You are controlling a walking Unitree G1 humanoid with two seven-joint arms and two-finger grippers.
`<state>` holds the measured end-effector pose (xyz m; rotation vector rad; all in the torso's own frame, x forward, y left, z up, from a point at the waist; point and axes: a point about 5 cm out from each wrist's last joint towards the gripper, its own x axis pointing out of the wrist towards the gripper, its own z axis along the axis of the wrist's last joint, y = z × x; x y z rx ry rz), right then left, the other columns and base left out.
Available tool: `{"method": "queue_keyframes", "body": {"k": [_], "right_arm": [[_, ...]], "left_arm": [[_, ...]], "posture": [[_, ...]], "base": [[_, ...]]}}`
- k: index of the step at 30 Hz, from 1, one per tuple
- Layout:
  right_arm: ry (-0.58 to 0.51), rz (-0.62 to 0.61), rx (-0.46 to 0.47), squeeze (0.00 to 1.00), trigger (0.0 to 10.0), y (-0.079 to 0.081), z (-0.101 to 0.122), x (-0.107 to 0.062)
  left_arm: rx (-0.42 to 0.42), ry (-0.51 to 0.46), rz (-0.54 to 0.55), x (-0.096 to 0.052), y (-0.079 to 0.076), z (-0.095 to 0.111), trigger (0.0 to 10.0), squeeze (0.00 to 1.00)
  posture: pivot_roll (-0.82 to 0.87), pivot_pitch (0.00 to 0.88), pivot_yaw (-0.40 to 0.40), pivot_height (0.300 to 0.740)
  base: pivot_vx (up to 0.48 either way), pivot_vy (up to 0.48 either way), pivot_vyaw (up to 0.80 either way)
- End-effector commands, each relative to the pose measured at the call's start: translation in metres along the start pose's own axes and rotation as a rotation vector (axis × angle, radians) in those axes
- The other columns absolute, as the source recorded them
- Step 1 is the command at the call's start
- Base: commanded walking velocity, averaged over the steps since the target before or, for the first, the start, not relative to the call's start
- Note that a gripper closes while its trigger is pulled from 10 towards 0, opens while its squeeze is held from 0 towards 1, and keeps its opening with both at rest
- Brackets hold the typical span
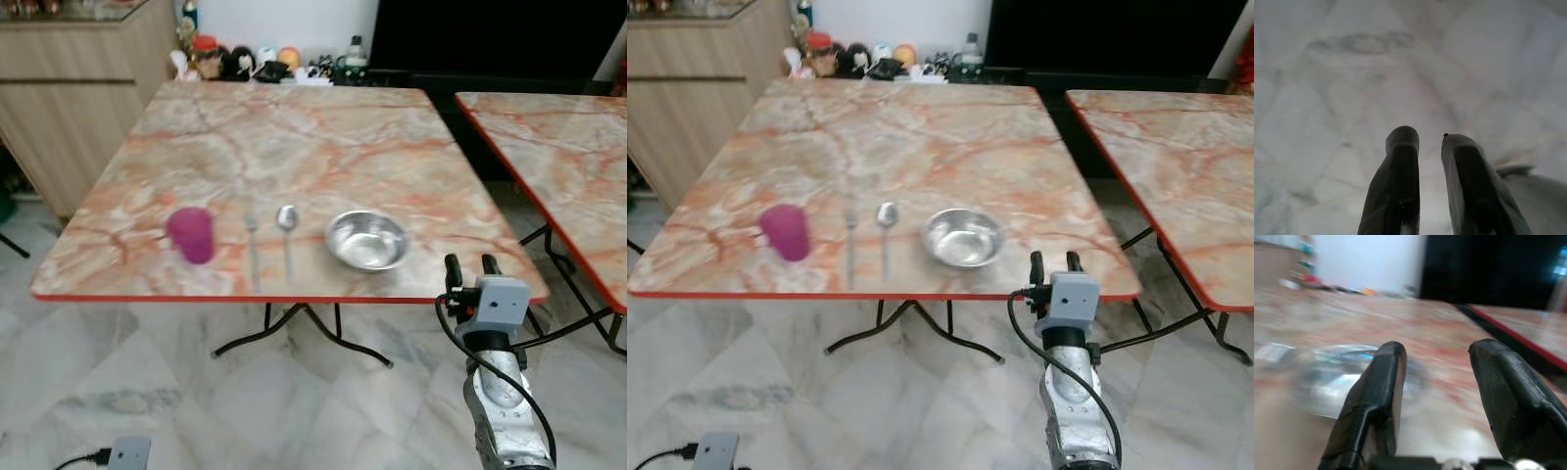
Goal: Setting the table
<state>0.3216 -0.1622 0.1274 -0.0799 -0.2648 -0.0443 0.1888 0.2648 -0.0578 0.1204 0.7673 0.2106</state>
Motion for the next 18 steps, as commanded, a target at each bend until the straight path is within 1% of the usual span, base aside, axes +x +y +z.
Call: {"method": "queue_keyframes", "body": {"k": [1, 2, 4, 6, 7, 18], "right_arm": [[-0.002, -0.016, -0.018, 0.00, 10.0, -0.0087, 0.0005, 0.0004], [-0.002, -0.016, -0.019, 0.00, 10.0, -0.0087, 0.0004, 0.0004], [-0.003, -0.014, -0.017, 0.00, 10.0, -0.0086, 0.0004, 0.0006], [-0.003, -0.013, -0.017, 0.00, 10.0, -0.0087, 0.0003, 0.0006], [-0.003, -0.013, -0.017, 0.00, 10.0, -0.0088, 0.0004, 0.0006], [-0.001, -0.005, -0.017, 0.00, 10.0, -0.0073, 0.0005, 0.0023]], "left_arm": [[0.034, 0.042, -0.023, -0.0033, -0.0048, -0.0123, 10.0, 0.00], [0.042, 0.044, -0.024, -0.0033, -0.0049, -0.0125, 10.0, 0.00], [0.065, 0.044, -0.028, -0.0034, -0.0074, -0.0129, 10.0, 0.00], [0.047, 0.042, -0.024, -0.0035, -0.0076, -0.0131, 10.0, 0.00], [0.032, 0.042, -0.019, -0.0034, -0.0075, -0.0130, 10.0, 0.00], [0.007, 0.019, -0.028, -0.0029, -0.0076, -0.0097, 10.0, 0.00]], "posture": [[0.06, 0.148, -0.026, 0.740], [0.06, 0.148, -0.026, 0.740], [0.06, 0.148, -0.026, 0.740], [0.05, 0.148, -0.027, 0.740], [0.05, 0.148, -0.027, 0.740], [0.06, 0.148, -0.028, 0.740]], "base": [[0.000, 0.000, 0.00], [0.000, 0.000, 0.00], [0.000, -0.480, 0.00], [0.000, -0.480, 0.00], [0.000, 0.000, 0.00], [0.000, 0.000, 0.00]]}}
